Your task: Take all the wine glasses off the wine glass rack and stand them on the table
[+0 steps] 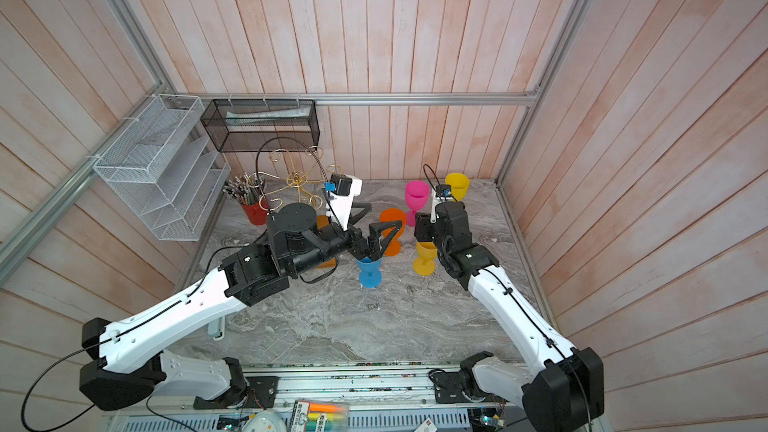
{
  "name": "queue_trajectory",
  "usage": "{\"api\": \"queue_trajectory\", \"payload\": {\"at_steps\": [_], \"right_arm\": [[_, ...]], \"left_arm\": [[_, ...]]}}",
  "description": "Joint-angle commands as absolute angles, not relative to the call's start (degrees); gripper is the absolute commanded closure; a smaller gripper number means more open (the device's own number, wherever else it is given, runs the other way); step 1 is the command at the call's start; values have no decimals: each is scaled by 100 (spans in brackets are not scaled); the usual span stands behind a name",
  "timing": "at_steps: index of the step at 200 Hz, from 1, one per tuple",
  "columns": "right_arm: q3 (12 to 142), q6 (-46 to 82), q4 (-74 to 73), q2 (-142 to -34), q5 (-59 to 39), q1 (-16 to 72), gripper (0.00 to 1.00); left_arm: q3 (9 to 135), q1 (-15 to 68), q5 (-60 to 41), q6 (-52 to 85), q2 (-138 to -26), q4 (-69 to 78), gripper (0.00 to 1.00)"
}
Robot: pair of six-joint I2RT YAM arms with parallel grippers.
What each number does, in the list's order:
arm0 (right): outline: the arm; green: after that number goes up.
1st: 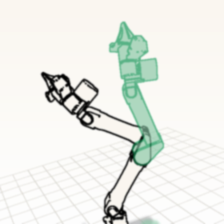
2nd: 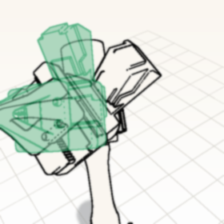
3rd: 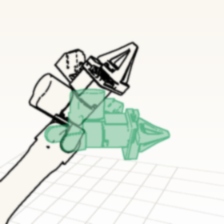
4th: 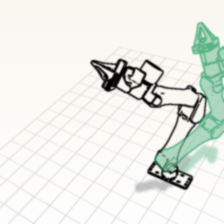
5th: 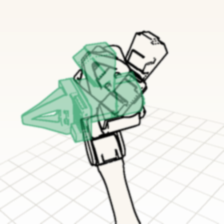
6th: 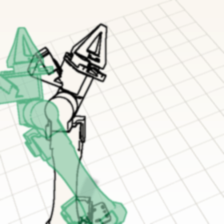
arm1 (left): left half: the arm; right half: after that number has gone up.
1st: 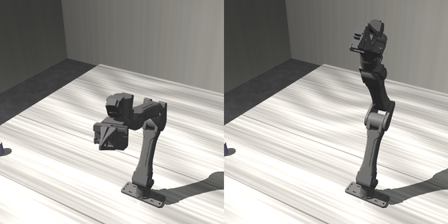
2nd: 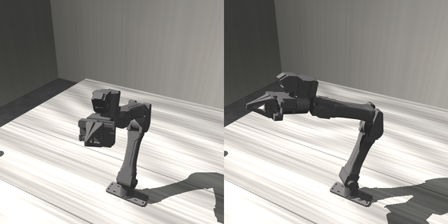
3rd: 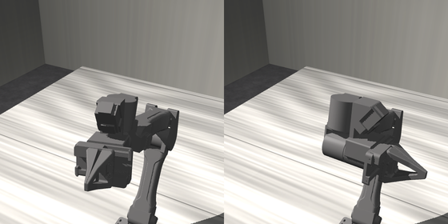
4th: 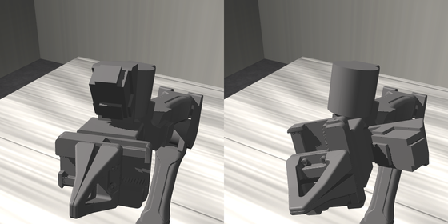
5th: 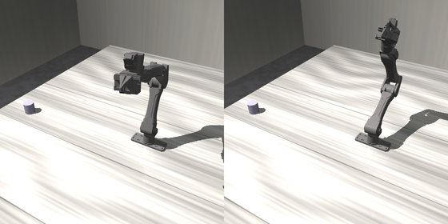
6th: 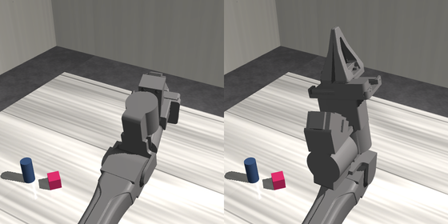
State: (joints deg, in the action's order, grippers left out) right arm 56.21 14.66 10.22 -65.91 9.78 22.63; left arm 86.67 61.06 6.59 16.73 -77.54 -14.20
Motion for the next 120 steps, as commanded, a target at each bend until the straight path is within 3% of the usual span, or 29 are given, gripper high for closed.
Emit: {"api": "queue_trajectory", "payload": {"at_steps": [1, 49, 120], "right_arm": [[5488, 1306, 675, -6282, 1215, 2164, 28], [4782, 1161, -237, -5644, 1503, 1761, 9], [3644, 1246, -1537, -5264, 1444, 1141, 3]], "left_arm": [[8894, 6284, 1228, 975, -7563, -1521, 0], [8219, 6495, 2779, 278, -6688, -1390, 0], [5941, 6504, 4552, 490, -4250, -1163, 0]]}}
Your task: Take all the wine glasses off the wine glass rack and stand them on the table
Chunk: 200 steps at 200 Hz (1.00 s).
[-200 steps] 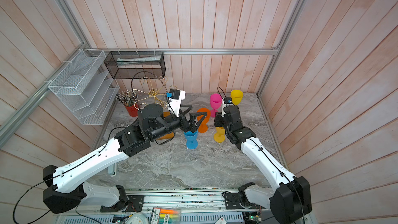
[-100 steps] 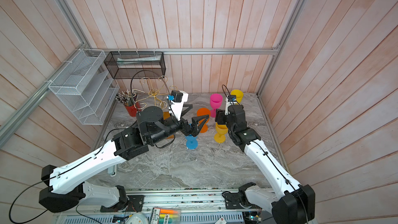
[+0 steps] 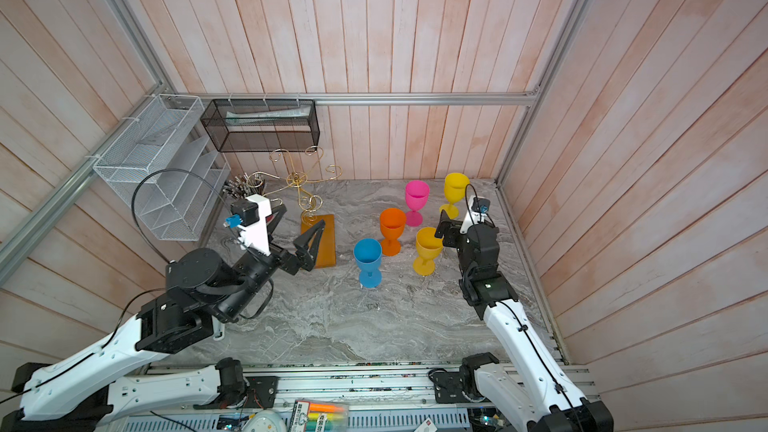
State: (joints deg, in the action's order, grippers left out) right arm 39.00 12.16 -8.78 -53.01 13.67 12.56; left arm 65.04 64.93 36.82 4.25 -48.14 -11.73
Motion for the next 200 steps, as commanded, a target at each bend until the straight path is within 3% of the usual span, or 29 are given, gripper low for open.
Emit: {"api": "queue_trajectory", "payload": {"at_steps": [1, 42, 90, 134, 200], "right_arm": [[3628, 1247, -1559, -5264, 1447, 1138, 3], [3182, 1316, -2180, -5358, 1428, 978, 3], [2902, 1463, -2710, -5527, 1446, 846, 3], [2771, 1501, -2965, -5631, 1547, 780, 4], [2195, 1448, -3721, -5685, 1704, 581, 4]], "left_arm": [[5915, 6504, 4574, 535, -4217, -1171, 0], [5126, 6504, 5278, 952, -3505, -1659, 0], [4517, 6267, 5375, 1452, -3845, -1879, 0], [3872, 4543, 3624, 2316, -3975, -1485, 0], [2945, 2070, 2456, 3071, -4097, -58, 0]]}}
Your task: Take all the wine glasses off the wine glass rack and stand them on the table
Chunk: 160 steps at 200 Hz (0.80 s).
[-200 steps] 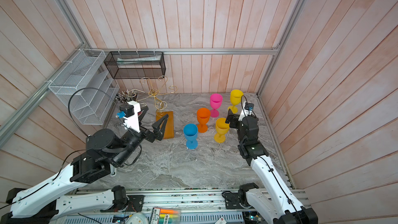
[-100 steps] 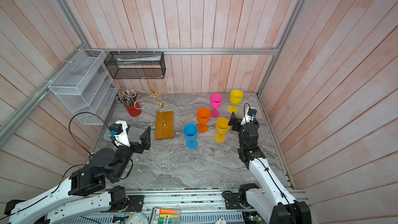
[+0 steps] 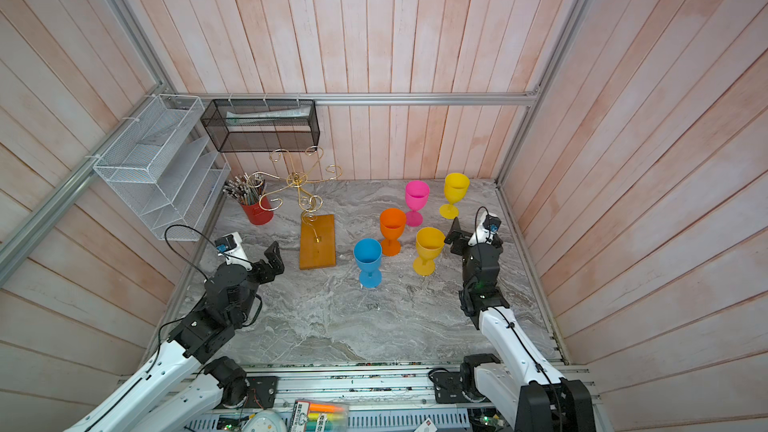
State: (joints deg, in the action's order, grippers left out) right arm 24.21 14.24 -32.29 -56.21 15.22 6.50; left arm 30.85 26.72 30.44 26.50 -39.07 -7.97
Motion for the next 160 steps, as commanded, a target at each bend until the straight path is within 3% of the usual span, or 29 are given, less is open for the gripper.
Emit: {"api": "queue_trajectory", "payload": {"at_steps": [1, 44, 77, 105, 160], "right_arm": [[2183, 1445, -3732, -5686, 1713, 581, 4], [1840, 1187, -4390, -6096, 1631, 327, 5], [1688, 1182, -4920, -6681, 1709, 308, 5], [1408, 1187, -5653, -7023, 1740, 303, 5], [1600, 903, -5454, -7053, 1124, 301, 6]], "left_arm": [[2936, 2041, 2459, 3074, -4118, -29, 0], [2624, 1126, 2905, 3084, -5013, 745, 0], [2573, 880, 3166, 2824, -5866, 1165, 0], [2439, 760, 3027, 2374, -6389, 1800, 0], [2197, 326, 2321, 1696, -6886, 3120, 0]]}}
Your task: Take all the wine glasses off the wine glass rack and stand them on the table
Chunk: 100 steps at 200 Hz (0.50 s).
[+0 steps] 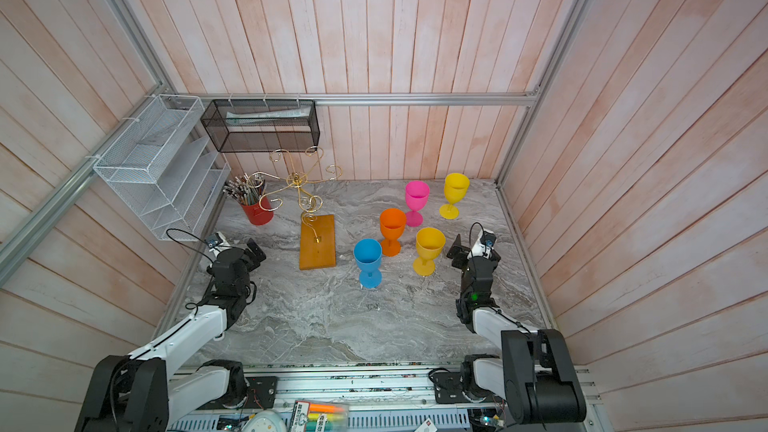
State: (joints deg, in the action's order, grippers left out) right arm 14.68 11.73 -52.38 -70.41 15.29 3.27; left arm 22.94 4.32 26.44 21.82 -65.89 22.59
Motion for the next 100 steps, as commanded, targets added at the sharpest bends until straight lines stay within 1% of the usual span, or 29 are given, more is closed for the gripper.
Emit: {"api": "queue_trajectory", "payload": {"at_steps": [1, 30, 59, 100], "right_arm": [[1600, 891, -5447, -7051, 1111, 300, 6], [1389, 673, -5601, -6868, 1190, 492, 6], [1496, 651, -5477, -6942, 1165, 492, 6], [1474, 609, -5439, -6912, 1187, 525, 7]], "left_arm": [[2202, 325, 2321, 1683, -6906, 3124, 0], [2096, 299, 2120, 1522, -7377, 3608, 0], [1939, 309, 2236, 1551, -7653, 4130, 0], [2003, 343, 1940, 776, -7910, 4605, 0]]}}
